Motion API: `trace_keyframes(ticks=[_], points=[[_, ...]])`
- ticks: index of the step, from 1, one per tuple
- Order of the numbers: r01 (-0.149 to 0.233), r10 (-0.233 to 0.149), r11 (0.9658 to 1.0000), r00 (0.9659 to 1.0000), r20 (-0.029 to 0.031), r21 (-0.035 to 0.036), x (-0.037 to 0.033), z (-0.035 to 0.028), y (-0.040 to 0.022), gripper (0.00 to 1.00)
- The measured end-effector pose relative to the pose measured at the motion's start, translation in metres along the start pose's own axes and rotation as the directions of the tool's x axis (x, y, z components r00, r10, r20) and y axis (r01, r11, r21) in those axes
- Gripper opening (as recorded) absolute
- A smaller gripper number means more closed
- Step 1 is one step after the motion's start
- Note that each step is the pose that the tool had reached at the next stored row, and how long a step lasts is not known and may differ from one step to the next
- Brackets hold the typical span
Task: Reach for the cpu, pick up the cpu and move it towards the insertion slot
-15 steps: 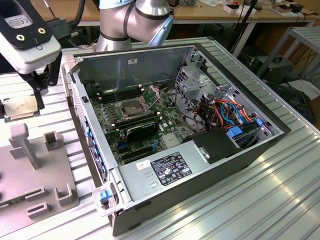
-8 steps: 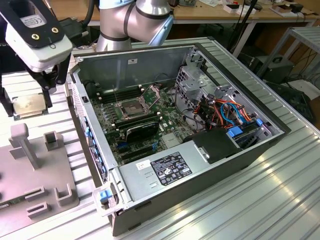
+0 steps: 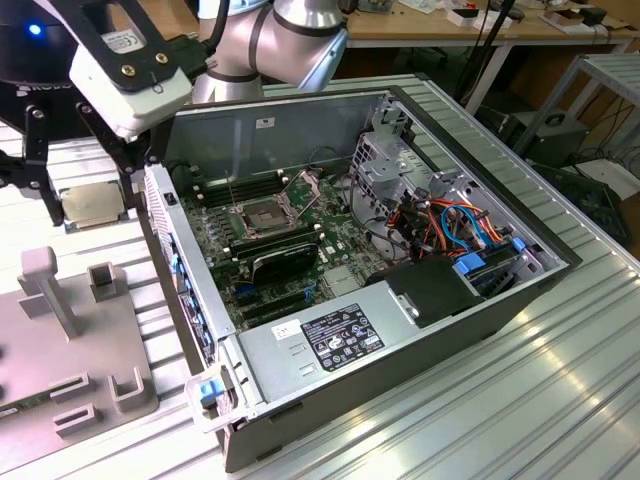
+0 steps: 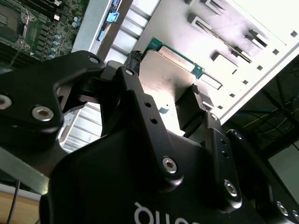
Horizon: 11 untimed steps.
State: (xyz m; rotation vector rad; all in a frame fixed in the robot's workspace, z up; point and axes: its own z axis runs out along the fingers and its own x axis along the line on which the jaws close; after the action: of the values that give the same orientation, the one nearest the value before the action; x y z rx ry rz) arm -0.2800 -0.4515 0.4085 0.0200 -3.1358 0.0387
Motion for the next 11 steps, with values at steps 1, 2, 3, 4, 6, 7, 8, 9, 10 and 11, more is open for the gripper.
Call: trace_keyframes(ticks=[1, 2, 3, 4, 6, 7, 8, 9, 10, 11], points=[[0.0, 0.0, 1.0, 1.0, 0.0, 0.0, -0.0018, 0.0, -0.0001, 0.55], [0.0, 0.0, 1.0, 1.0, -0.0001, 0.0001, -0.004, -0.0001, -0.0001, 0.55], [0.0, 0.0, 1.0, 1.0, -0.0001, 0.0, -0.0059, -0.0001, -0.0001, 0.55], [0.0, 0.0, 1.0, 1.0, -0.0001, 0.0001, -0.0088, -0.0001, -0.0001, 0.55], [0.0, 0.0, 1.0, 1.0, -0.0001, 0.0001, -0.013, -0.0001, -0.0002, 0.55], [0.0, 0.0, 1.0, 1.0, -0.0001, 0.0001, -0.0151, -0.0002, -0.0002, 0.55], [0.0, 0.0, 1.0, 1.0, -0.0001, 0.0001, -0.0175, -0.0002, -0.0002, 0.55], [0.0, 0.0, 1.0, 1.0, -0.0002, 0.0001, -0.0198, -0.0002, -0.0003, 0.55], [0.0, 0.0, 1.0, 1.0, -0.0002, 0.0, -0.0226, -0.0002, -0.0003, 0.55], [0.0, 0.0, 1.0, 1.0, -0.0002, 0.0001, -0.0248, -0.0002, -0.0003, 0.55]])
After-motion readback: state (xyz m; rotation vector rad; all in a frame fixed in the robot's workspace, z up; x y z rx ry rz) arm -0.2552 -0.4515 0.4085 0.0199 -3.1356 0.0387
